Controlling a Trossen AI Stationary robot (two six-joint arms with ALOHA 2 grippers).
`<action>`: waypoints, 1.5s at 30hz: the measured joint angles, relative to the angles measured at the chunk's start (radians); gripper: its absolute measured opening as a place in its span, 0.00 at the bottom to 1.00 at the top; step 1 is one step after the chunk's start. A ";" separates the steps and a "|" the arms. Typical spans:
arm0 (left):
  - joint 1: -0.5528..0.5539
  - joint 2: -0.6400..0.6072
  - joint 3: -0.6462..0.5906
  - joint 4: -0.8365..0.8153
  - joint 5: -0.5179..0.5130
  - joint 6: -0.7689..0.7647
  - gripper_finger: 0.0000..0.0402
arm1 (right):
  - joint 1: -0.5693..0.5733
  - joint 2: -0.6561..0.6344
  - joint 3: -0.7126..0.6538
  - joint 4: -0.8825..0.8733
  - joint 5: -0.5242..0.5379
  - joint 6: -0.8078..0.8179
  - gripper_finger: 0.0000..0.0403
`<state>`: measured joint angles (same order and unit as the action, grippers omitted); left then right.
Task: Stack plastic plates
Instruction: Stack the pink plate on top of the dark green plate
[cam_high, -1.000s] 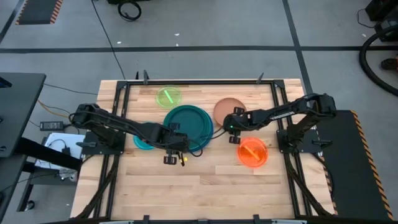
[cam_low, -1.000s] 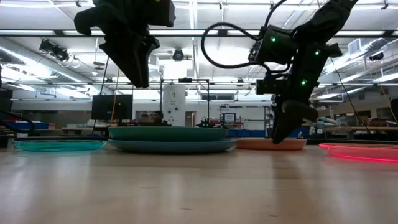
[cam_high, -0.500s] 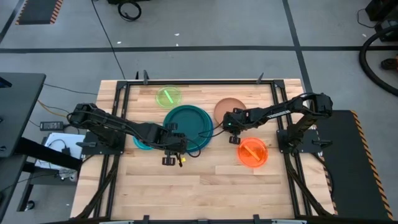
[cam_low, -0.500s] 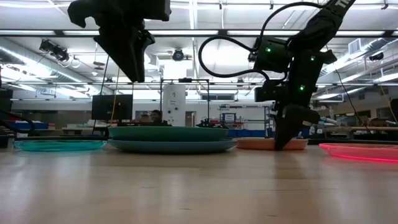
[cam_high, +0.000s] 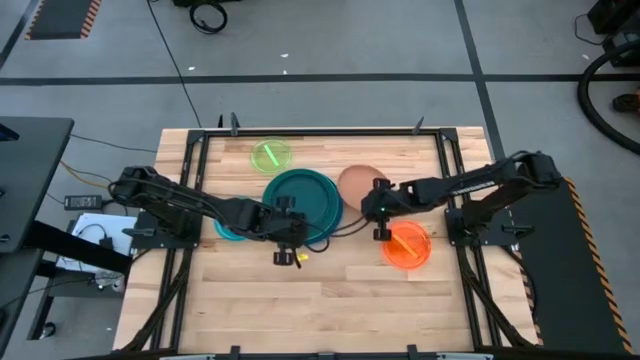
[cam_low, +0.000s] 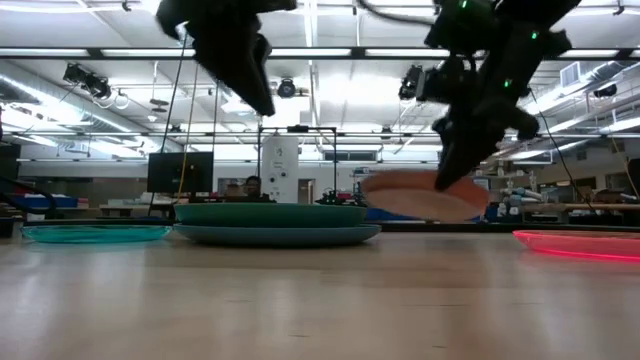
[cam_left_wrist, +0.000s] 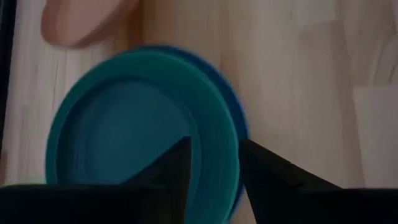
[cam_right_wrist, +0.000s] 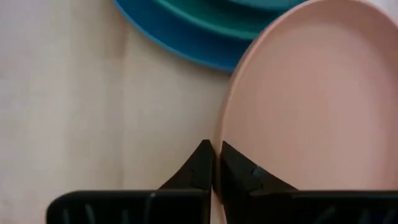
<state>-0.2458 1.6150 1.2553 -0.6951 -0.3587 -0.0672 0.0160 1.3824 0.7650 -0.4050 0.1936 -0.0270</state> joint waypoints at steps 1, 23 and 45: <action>0.003 0.002 0.000 0.016 0.001 0.003 0.37 | 0.014 -0.003 0.013 -0.011 0.000 0.005 0.05; 0.015 0.102 0.020 0.285 -0.199 0.554 0.60 | 0.134 0.023 0.100 0.130 -0.156 -0.013 0.05; 0.028 0.102 0.020 0.245 -0.141 0.735 0.29 | 0.134 0.023 0.100 0.223 -0.238 -0.054 0.06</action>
<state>-0.2182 1.7172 1.2758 -0.4499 -0.4995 0.6678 0.1502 1.4052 0.8646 -0.1822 -0.0444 -0.0811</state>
